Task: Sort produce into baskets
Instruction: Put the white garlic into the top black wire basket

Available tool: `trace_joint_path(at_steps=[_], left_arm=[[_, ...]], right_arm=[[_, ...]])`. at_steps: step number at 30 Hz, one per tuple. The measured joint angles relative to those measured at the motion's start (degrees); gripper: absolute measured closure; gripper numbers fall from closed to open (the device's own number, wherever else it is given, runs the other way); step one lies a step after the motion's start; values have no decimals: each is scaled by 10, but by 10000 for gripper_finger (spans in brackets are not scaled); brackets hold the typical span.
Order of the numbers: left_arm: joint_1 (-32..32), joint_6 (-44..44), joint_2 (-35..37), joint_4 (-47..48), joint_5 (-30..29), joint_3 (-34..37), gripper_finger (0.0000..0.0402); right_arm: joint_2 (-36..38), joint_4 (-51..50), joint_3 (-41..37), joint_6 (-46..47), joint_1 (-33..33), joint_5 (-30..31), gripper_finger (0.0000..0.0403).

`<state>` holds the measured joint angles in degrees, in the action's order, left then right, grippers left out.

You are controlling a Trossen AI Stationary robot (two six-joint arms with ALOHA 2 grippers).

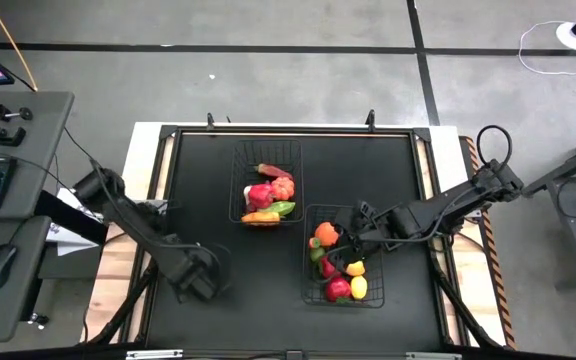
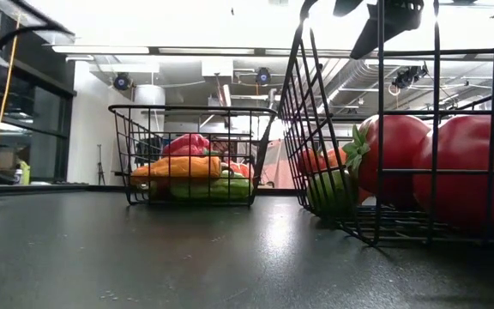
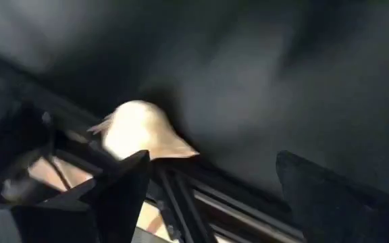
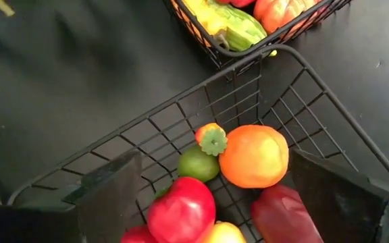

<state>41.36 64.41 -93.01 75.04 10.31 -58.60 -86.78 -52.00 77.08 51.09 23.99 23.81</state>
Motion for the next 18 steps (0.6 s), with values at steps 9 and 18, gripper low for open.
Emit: trace_joint_path(at_steps=[9,18], left_arm=[[-9,264,125,-48,-24,110,92],[-8,273,149,-106,-18,184,92]], right_arm=[[0,0,0,30,0,0,36],[0,10,0,39,0,0,36]])
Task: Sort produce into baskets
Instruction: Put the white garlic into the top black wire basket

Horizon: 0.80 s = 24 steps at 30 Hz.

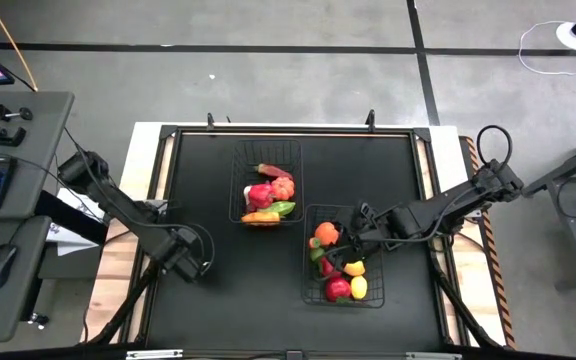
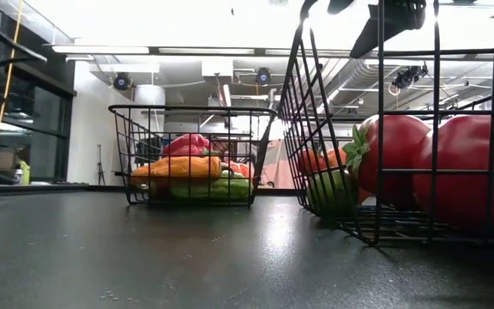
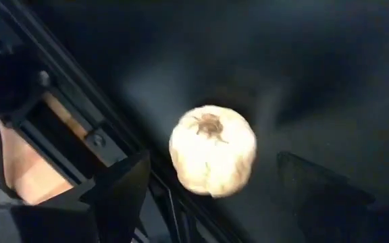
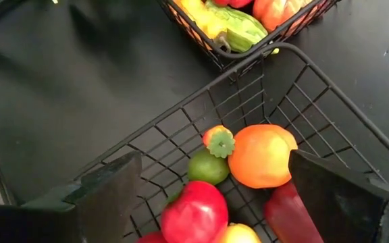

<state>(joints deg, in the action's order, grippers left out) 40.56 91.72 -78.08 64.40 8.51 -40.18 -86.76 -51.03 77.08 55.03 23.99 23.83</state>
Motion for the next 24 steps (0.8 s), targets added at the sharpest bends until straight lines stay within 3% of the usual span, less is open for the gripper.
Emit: trace_joint_path(at_steps=[9,17,24], left_arm=[[0,-8,-1,-84,-7,46,92],[0,21,-2,-78,-25,47,92],[0,-19,-2,-77,26,47,92]], right_arm=[[0,-1,0,6,0,0,36],[0,-1,0,5,0,2,36],[0,-1,0,5,0,2,36]])
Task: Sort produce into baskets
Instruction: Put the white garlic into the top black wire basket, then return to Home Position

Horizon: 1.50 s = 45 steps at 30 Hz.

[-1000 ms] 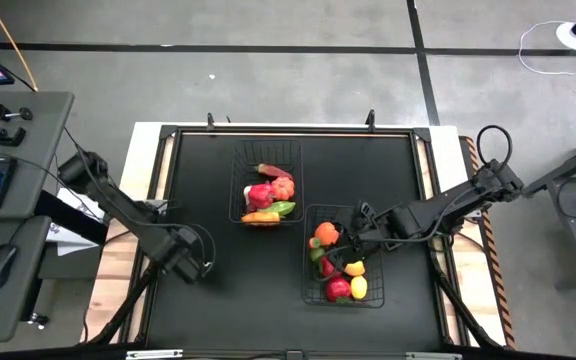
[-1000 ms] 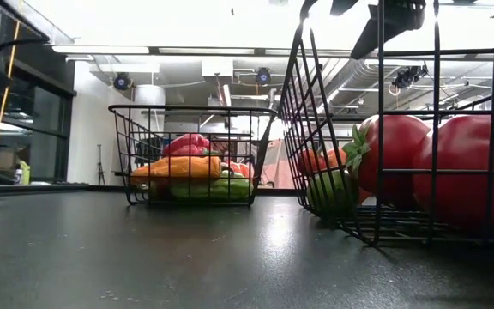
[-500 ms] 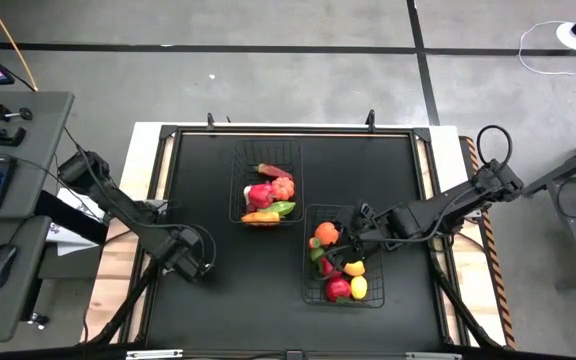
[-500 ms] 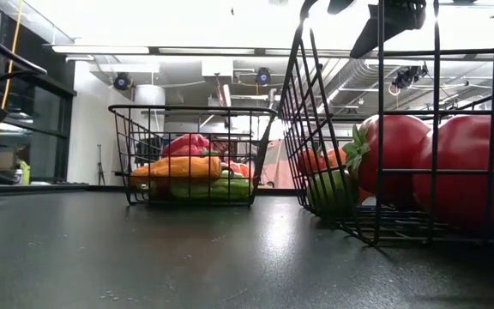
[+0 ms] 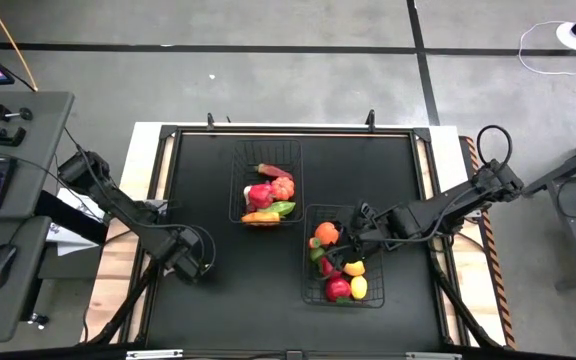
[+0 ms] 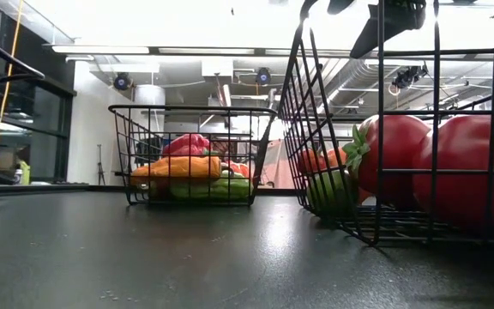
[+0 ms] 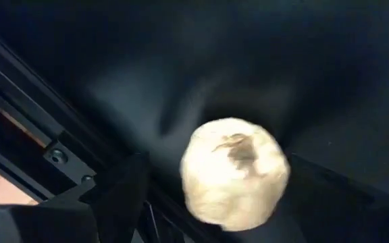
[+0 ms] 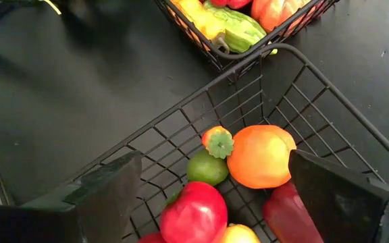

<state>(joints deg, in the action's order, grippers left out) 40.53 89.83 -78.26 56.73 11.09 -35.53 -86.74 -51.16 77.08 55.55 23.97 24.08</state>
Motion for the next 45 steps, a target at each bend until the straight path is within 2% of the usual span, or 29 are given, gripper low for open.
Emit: trace_joint_path(at_steps=[4,7,9,12,14,15,19,22,24,26,28,31,34,36,38,42,45], left_arm=[[0,-4,0,0,2,0,94],[0,-1,0,5,9,3,122],[-1,-6,0,3,23,4,161],[-7,-19,2,-10,40,3,249],[-13,-24,12,-8,34,-14,308],[-17,-29,20,-10,22,-28,322],[-33,-36,68,-11,-89,-107,322],[-43,-61,104,-30,-215,-177,322],[-51,-109,121,-64,-310,-220,320],[-69,-173,128,-84,-383,-258,293],[-106,-240,124,-83,-416,-286,255],[-186,-337,106,-83,-420,-301,207],[-278,-431,83,-118,-399,-302,173],[-336,-474,69,-158,-364,-302,154],[-384,-518,59,-193,-305,-302,138],[-441,-518,59,-223,-184,-302,118],[-438,-516,76,-220,-172,-300,117]], right_arm=[[0,0,0,4,0,0,36],[0,0,0,12,0,1,36],[0,0,0,12,0,1,36],[0,0,0,12,0,0,36],[0,0,0,12,0,0,36],[0,0,0,12,0,0,36],[0,15,0,11,0,-3,36],[0,33,0,11,1,-3,36],[0,43,0,10,1,-3,36],[0,51,0,7,1,-3,36],[0,53,0,4,1,-3,36],[0,54,0,5,0,-3,36],[0,56,0,5,-3,-4,36],[0,56,0,10,-4,-3,36],[0,56,0,10,-3,-2,36],[2,55,0,9,-3,-1,36],[11,42,0,11,-3,-1,36]])
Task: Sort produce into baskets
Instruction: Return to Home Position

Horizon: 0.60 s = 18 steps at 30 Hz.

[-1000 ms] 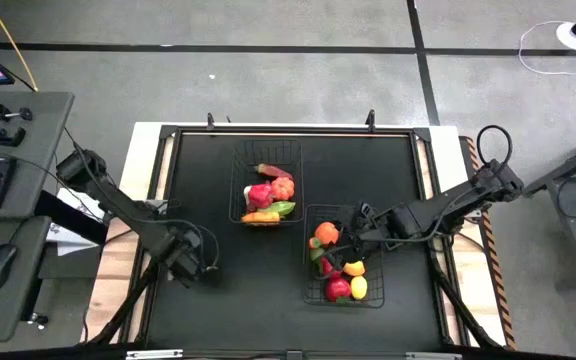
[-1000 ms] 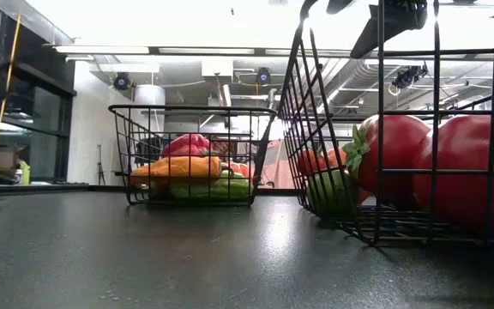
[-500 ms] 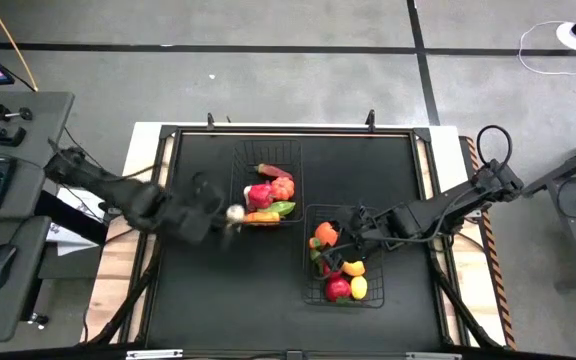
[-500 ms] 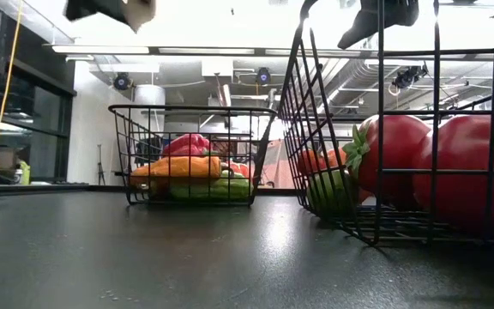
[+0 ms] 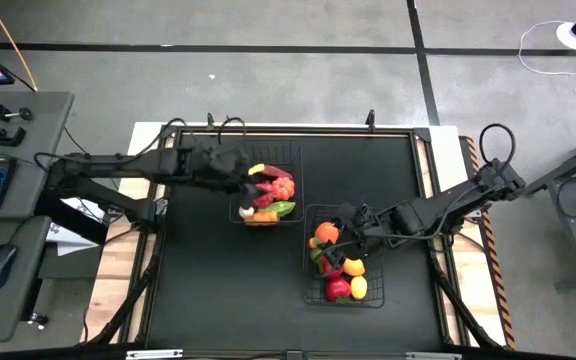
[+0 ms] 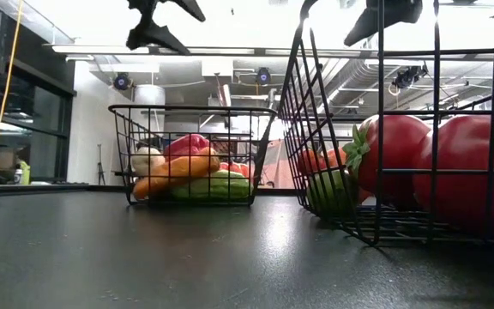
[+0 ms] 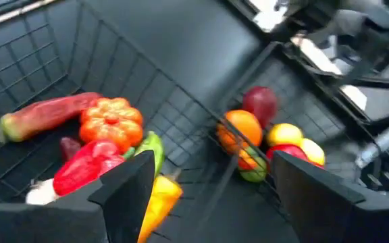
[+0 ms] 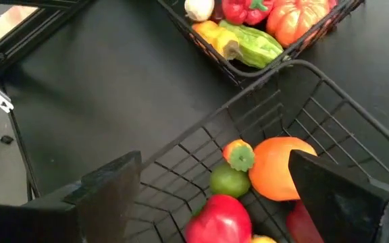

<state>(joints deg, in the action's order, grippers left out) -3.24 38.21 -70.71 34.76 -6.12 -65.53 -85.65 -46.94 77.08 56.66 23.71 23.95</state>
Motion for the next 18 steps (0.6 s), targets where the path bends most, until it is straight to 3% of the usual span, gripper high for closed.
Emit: trace_joint_path(at_steps=[2,5,10,14,18], left_arm=[[25,-3,17,0,-31,3,119],[73,-15,50,-18,-124,22,124],[144,-24,121,-135,-250,116,156],[188,2,172,-230,-328,219,229],[220,6,224,-330,-395,312,342]], right_arm=[[11,-23,0,-1,4,-6,36],[28,-76,0,2,13,-36,36],[42,-161,0,43,31,-94,36],[42,-226,0,46,44,-151,37],[42,-343,0,63,64,-155,70]])
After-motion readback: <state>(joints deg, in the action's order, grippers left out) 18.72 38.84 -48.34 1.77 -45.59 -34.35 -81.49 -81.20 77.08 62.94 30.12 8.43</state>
